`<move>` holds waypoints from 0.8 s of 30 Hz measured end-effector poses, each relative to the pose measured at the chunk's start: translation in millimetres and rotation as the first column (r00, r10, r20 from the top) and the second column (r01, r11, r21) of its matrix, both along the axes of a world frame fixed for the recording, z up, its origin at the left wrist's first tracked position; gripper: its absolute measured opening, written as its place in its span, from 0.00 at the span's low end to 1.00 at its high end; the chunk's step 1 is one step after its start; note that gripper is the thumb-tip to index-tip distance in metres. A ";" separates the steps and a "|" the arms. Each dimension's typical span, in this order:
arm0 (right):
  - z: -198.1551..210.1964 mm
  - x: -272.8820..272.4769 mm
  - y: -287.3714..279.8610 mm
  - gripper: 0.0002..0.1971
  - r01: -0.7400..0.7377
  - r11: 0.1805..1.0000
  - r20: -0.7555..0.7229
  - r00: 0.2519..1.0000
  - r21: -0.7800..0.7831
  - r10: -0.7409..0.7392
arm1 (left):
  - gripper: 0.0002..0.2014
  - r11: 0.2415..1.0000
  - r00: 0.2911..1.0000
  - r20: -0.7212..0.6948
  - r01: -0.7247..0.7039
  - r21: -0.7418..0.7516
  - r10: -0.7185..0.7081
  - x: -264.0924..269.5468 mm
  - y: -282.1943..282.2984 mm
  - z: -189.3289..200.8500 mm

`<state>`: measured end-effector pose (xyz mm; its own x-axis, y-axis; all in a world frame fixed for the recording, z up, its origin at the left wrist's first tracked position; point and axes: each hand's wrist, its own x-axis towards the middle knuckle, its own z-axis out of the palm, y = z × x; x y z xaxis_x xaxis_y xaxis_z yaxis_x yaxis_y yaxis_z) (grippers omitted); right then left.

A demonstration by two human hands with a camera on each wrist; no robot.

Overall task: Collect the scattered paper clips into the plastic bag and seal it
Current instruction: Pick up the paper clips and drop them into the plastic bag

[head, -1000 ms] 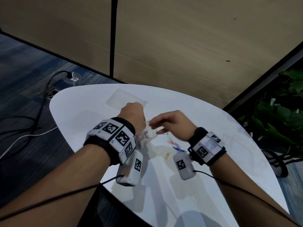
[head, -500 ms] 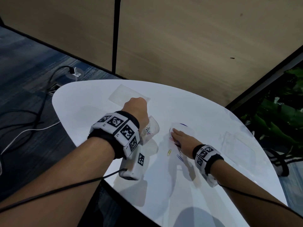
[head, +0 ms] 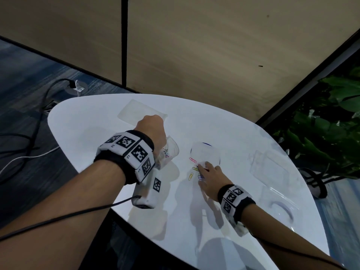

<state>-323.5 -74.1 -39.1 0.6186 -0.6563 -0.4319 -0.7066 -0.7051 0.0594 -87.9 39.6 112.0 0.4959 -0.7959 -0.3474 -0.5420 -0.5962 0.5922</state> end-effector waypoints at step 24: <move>32.2 5.9 -26.4 0.02 0.383 0.418 0.352 0.232 0.824 -0.907 | 0.09 0.998 0.998 0.012 0.059 -0.007 -0.059 -9.8 -4.8 -2.6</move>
<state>-317.6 -100.5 -6.9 0.2785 -0.8108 -0.5149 -0.4874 0.3426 -0.8032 -97.7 34.9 109.4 0.4519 -0.8263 -0.3361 -0.5829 -0.5587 0.5900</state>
